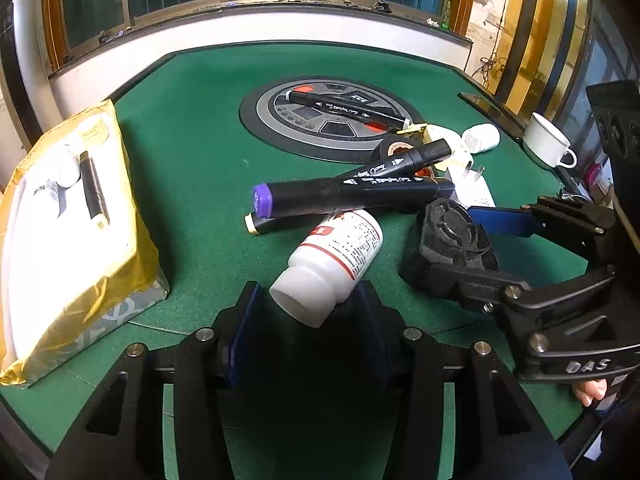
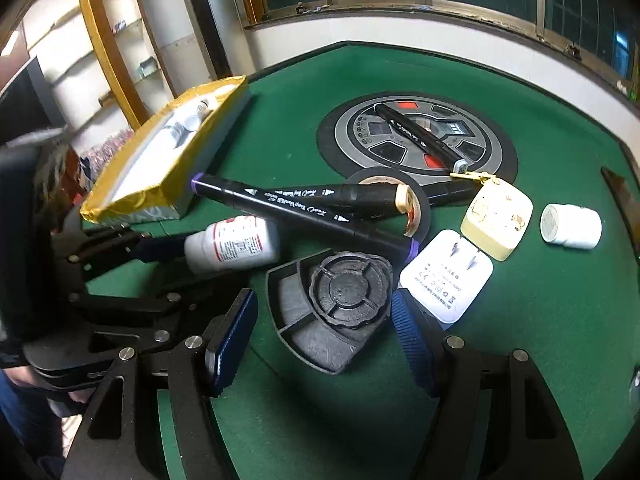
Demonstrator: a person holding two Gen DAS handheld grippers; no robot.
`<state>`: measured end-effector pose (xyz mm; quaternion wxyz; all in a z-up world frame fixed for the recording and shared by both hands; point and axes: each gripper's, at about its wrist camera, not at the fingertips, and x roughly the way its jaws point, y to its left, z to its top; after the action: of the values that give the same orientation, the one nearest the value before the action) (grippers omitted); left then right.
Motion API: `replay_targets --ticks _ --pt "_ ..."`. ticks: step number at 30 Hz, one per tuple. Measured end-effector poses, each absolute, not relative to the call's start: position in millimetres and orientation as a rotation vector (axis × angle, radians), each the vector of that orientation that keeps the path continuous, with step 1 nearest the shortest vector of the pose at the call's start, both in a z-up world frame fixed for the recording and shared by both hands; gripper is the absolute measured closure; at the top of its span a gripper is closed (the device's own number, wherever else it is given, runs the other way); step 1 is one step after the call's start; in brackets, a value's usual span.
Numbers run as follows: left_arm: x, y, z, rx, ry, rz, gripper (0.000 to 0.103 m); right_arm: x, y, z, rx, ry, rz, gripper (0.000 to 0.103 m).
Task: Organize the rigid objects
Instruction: 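Grasp the white red-labelled bottle with the left gripper while the right grasps the black round plastic part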
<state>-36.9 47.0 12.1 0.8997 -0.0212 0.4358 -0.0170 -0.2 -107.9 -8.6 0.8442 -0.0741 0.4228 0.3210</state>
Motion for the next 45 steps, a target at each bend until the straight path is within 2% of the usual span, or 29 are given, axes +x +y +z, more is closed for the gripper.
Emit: replay_targets --ticks 1,6,7,11,20,21,27,39,45 --pt "-37.2 46.8 12.9 -0.042 0.9 -0.037 0.056 -0.2 -108.7 -9.7 -0.158 0.898 0.665 0.043" --pt "-31.9 38.5 17.5 0.012 0.903 -0.047 0.056 1.2 -124.5 -7.3 -0.079 0.99 0.672 0.043" --pt "-28.9 36.5 17.4 0.026 0.905 -0.045 0.052 1.1 -127.6 -7.3 -0.067 1.011 0.672 0.043" --pt "-13.5 30.6 13.9 0.058 0.92 -0.042 0.048 1.6 -134.5 -8.1 -0.034 1.052 0.66 0.043" --pt "-23.1 20.5 12.7 0.025 0.94 -0.134 0.049 -0.2 -135.4 -8.0 -0.028 1.056 0.644 0.043" --pt "-28.5 17.0 13.8 0.015 0.949 -0.166 0.055 0.0 -135.1 -7.7 -0.027 1.057 0.644 0.043" --pt "-41.7 3.7 23.5 0.058 0.944 -0.182 0.053 1.5 -136.1 -7.6 -0.01 1.065 0.646 0.043" --pt "-4.6 35.6 27.1 -0.205 0.974 -0.126 0.053 13.5 -157.4 -6.4 0.065 1.101 0.551 0.044" --pt "12.8 25.5 18.3 -0.17 1.012 -0.061 0.053 13.9 -157.7 -7.0 0.072 1.1 0.545 0.043"
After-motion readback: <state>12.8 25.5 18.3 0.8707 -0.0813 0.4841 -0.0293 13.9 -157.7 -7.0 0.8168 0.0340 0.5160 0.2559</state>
